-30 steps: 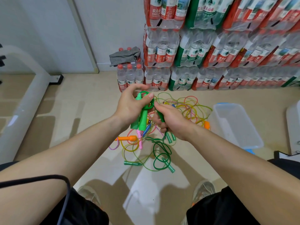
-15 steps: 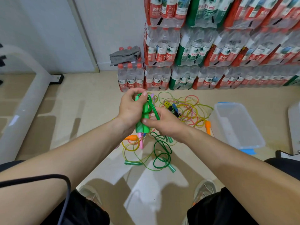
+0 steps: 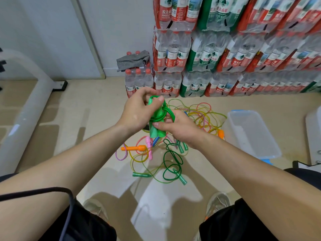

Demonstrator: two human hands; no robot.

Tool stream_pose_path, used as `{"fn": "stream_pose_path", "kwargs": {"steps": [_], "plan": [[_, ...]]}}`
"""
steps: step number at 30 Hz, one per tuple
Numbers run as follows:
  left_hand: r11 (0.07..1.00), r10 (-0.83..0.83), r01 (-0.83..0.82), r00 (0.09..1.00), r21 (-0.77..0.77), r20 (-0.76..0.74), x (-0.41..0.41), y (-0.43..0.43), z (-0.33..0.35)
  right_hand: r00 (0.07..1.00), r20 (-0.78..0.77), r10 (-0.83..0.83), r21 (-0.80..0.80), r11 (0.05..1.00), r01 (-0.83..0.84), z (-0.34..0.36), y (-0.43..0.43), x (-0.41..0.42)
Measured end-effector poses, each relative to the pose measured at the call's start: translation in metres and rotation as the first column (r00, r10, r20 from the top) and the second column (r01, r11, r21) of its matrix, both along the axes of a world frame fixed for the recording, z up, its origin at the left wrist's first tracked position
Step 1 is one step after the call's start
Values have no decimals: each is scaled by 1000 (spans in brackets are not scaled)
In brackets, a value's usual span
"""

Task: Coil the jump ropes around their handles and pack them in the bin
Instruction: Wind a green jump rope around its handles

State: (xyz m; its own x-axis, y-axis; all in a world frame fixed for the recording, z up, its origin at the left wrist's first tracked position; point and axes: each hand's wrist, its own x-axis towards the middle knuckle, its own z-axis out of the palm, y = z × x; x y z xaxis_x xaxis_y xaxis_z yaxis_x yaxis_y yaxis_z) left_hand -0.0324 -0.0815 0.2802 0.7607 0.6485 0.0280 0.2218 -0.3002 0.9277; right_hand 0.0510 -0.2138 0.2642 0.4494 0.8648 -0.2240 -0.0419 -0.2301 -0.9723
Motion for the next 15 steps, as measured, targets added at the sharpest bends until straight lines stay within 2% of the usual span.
{"fn": "stream_pose_path", "kwargs": {"steps": [4, 8, 15], "plan": [[992, -126, 127, 975, -8, -184, -1, 15, 11, 992, 122, 33, -82, 996, -23, -6, 2, 2], [986, -163, 166, 940, -16, -301, -7, 22, 14, 976, 172, 136, -129, 985, -114, -6, 0, 2], [935, -307, 215, 888, -281, -341, -11, 20, 13, 961, 241, 138, -218, 972, -85, -8, 1, 3]]}}
